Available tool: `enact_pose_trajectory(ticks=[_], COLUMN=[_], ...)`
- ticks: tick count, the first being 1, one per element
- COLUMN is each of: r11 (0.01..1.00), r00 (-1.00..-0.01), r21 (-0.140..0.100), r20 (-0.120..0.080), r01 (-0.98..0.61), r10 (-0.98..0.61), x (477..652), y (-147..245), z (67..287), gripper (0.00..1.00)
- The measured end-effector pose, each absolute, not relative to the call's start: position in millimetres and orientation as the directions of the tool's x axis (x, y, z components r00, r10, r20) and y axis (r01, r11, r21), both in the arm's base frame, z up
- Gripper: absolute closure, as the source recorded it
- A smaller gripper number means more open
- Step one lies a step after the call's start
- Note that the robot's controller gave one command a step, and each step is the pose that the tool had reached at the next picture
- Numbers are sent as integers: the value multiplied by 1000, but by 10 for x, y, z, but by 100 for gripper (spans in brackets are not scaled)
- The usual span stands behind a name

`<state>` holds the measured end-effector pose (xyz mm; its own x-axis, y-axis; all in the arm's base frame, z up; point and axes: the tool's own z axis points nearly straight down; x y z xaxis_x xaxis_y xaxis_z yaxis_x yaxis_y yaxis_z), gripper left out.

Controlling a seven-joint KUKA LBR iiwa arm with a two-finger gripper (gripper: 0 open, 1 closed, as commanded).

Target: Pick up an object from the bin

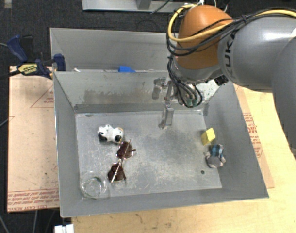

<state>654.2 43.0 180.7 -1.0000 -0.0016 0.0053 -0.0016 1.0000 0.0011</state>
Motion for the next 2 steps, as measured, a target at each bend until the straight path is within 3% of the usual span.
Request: enact_pose_trajectory(ticks=[1,2], r11=[1000,999], r00=[-1000,-999], r21=[1,1], r20=[-2,-6], r01=[-1,-40], r10=[-1,-40], x=[6557,6379], y=[428,1179], z=[1860,1056], gripper=[0,0])
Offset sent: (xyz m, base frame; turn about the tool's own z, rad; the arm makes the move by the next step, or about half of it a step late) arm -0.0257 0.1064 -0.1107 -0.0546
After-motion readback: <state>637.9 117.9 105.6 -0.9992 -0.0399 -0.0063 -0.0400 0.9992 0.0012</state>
